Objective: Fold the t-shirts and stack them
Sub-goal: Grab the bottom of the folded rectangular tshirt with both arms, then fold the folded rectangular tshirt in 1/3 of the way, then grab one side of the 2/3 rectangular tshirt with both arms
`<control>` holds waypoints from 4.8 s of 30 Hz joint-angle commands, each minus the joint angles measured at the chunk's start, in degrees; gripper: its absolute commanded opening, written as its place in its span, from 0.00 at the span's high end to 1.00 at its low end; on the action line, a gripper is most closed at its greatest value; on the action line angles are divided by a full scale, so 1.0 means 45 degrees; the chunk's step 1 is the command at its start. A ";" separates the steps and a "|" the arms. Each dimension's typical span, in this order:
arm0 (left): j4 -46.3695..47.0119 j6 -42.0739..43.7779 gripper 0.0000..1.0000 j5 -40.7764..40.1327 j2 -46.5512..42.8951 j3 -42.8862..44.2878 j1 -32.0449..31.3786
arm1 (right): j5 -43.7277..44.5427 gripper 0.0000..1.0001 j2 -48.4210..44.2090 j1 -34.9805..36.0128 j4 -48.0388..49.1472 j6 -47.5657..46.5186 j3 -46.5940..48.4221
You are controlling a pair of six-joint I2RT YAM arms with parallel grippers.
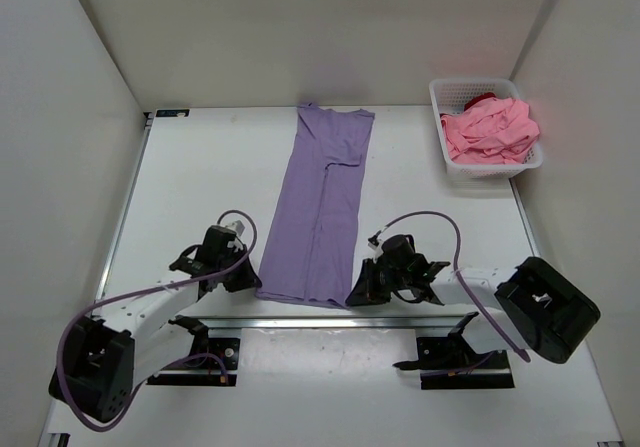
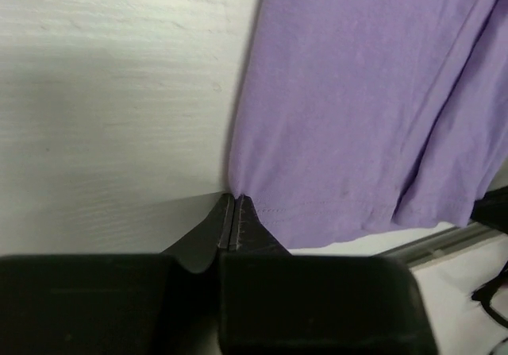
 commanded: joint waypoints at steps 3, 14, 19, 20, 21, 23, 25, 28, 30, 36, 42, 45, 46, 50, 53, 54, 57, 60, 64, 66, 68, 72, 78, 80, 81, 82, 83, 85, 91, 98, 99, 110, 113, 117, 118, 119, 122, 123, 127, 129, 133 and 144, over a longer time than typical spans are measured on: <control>-0.1362 -0.0379 1.00 0.0565 -0.0937 -0.0359 -0.0497 | 0.0629 1.00 -0.0678 0.0387 -0.1347 -0.0176 0.0034; -0.3731 -0.1927 1.00 0.1974 -0.3813 0.0728 -0.1457 | 0.0336 1.00 -0.4761 0.0119 -0.5100 -0.0426 0.0361; -0.2229 -0.0792 1.00 0.1176 -0.0986 0.3540 -0.0537 | -0.0055 1.00 -0.3283 -0.3181 -0.6213 -0.3744 0.2706; -0.1646 -0.0733 1.00 0.0825 -0.0515 0.3721 -0.0459 | -0.0094 1.00 -0.2930 -0.3495 -0.6137 -0.4021 0.3424; -0.1272 -0.0655 1.00 0.0860 -0.0143 0.3993 -0.0439 | -0.0075 1.00 -0.2230 -0.3943 -0.6233 -0.4507 0.4205; -0.0530 -0.0363 1.00 0.0762 0.1182 0.4696 0.0125 | 0.0216 1.00 -0.0591 -0.4395 -0.6370 -0.5406 0.5763; 0.0173 -0.0419 1.00 0.0275 0.1907 0.5126 0.0360 | 0.0335 1.00 0.0621 -0.4669 -0.6586 -0.5837 0.6920; 0.0821 -0.0265 1.00 -0.0154 0.3237 0.6178 0.0557 | 0.0647 1.00 0.2438 -0.5156 -0.6488 -0.6249 0.8599; 0.1017 -0.0088 1.00 -0.0428 0.4425 0.6962 0.0616 | 0.0589 1.00 0.3283 -0.5528 -0.6237 -0.6310 0.9306; 0.1290 0.0303 1.00 -0.1034 0.6810 0.8741 0.0850 | 0.0375 1.00 0.5822 -0.6037 -0.6507 -0.6777 1.1923; 0.1659 0.0575 1.00 -0.1131 0.8822 0.9952 0.0908 | 0.0259 1.00 0.7697 -0.6174 -0.6840 -0.7070 1.3626; 0.1700 0.0498 1.00 -0.1055 0.9467 1.0556 0.0870 | 0.0316 1.00 0.8284 -0.6291 -0.7033 -0.7090 1.4366; 0.1720 0.0421 1.00 -0.1054 0.9625 1.0674 0.0967 | 0.0258 1.00 0.8343 -0.6330 -0.6977 -0.7148 1.4485; 0.2188 0.0400 1.00 -0.1131 1.0036 1.1065 0.0968 | 0.0277 1.00 0.8714 -0.6505 -0.6957 -0.7032 1.4641; 0.2072 0.0401 0.99 -0.1230 1.0699 1.1593 0.1123 | 0.0335 1.00 0.9164 -0.6486 -0.6860 -0.7090 1.4934; 0.2033 0.0304 0.99 -0.1172 1.0933 1.1729 0.1182 | 0.0374 1.00 0.9357 -0.6467 -0.6859 -0.7110 1.4993; 0.2440 0.0109 0.93 -0.0703 1.1150 1.1458 0.1513 | 0.0277 1.00 0.9593 -0.6603 -0.6782 -0.6974 1.5306; 0.3222 -0.0163 0.74 0.0155 1.0606 1.0796 0.1709 | 0.0160 0.92 0.9672 -0.6566 -0.6898 -0.6857 1.5637; 0.5620 -0.1043 0.56 0.0294 0.8149 0.8357 0.2158 | 0.0177 0.84 0.9108 -0.6643 -0.7483 -0.7051 1.6087; 0.5551 -0.0948 0.54 -0.0094 0.7285 0.7943 0.2140 | 0.0646 0.78 0.8718 -0.6488 -0.7970 -0.7187 1.6263; 0.5296 -0.0674 0.55 -0.0194 0.6544 0.7805 0.1829 | 0.1425 0.74 0.8267 -0.6331 -0.8167 -0.7363 1.6302; 0.5799 -0.0907 0.61 0.0000 0.5819 0.6303 0.0405 | 0.1880 0.87 0.7135 -0.5824 -0.7700 -0.7364 1.5523; 0.6602 -0.1512 0.64 0.0526 0.6636 0.4973 -0.0302 | 0.1096 1.00 0.8165 -0.3815 -0.7267 -0.7421 1.5656; 0.6681 -0.1572 0.65 0.0646 0.6736 0.4856 -0.0380 | 0.1058 1.00 0.8945 -0.3267 -0.7426 -0.7442 1.6260; 0.6642 -0.1495 0.65 0.0549 0.6852 0.4701 -0.0438 | 0.1077 1.00 0.9142 -0.3013 -0.7406 -0.7461 1.6321; 0.6680 -0.1533 0.65 0.0528 0.6853 0.4641 -0.0419 | 0.1077 1.00 0.9396 -0.2991 -0.7271 -0.7461 1.6476; 0.6681 -0.1533 0.65 0.0509 0.6756 0.4466 -0.0516 | 0.1116 1.00 0.9669 -0.2739 -0.7269 -0.7268 1.6575; 0.6817 -0.1533 0.65 0.0528 0.6755 0.4212 -0.0556 | 0.1078 1.00 1.0118 -0.2679 -0.7386 -0.7344 1.6847; 0.6935 -0.1475 0.65 0.0528 0.6872 0.3586 -0.0537 | 0.1642 1.00 1.1760 -0.2912 -0.7835 -0.7422 1.8427; 0.6916 -0.1456 0.66 0.0607 0.6522 0.2999 -0.0633 | 0.1938 1.00 1.2756 -0.3965 -0.6763 -0.6428 2.0557; 0.6857 -0.1474 0.65 0.0626 0.6327 0.3000 -0.0595 | 0.1705 1.00 1.2970 -0.4006 -0.6897 -0.6156 2.1198; 0.5861 -0.1182 0.53 0.0605 0.4372 0.2415 0.1181 | 0.0789 1.00 0.7955 -0.4142 -0.4521 -0.5785 1.4901; 0.6094 -0.1259 0.52 0.0860 0.4489 0.2375 0.0950 | 0.0220 1.00 0.8593 -0.3696 -0.5139 -0.6033 1.5439; 0.6289 -0.1337 0.51 0.0663 0.4683 0.2142 0.0732 | 0.0491 1.00 1.0699 -0.2661 -0.6797 -0.6932 1.7915; 0.6367 -0.1396 0.51 0.0762 0.4704 0.2121 0.0946 | 0.0511 0.99 1.0977 -0.2581 -0.7342 -0.6857 1.8329; 0.6388 -0.1396 0.52 0.0898 0.4646 0.1966 0.0987 | 0.0472 1.00 1.1657 -0.2464 -0.7560 -0.7069 1.9339; 0.6368 -0.1377 0.51 0.0900 0.4666 0.1750 0.1202 | 0.0492 1.00 1.3492 -0.2502 -0.8945 -0.7383 2.2032; 0.6388 -0.1300 0.51 0.0880 0.4665 0.1634 0.1221 | 0.0491 1.00 1.4157 -0.2580 -0.9452 -0.7461 2.2624; 0.6486 -0.1357 0.51 0.1017 0.4879 0.1711 0.1163 | 0.0609 1.00 1.6736 -0.3087 -1.1521 -0.7345 2.7233; 0.6525 -0.1377 0.51 0.1114 0.5016 0.1808 0.1007 | 0.0590 1.00 1.7287 -0.3457 -1.1859 -0.7014 2.8780; 0.6738 -0.1591 0.48 0.1076 0.5309 0.1847 0.0870 | 0.0508 1.00 1.6783 -0.3713 -1.2755 -0.7283 2.9345; 0.7678 -0.2470 0.48 0.1192 0.6383 0.2043 0.1494 | 0.2288 0.87 0.8818 -0.3673 -1.1424 -0.8224 2.0144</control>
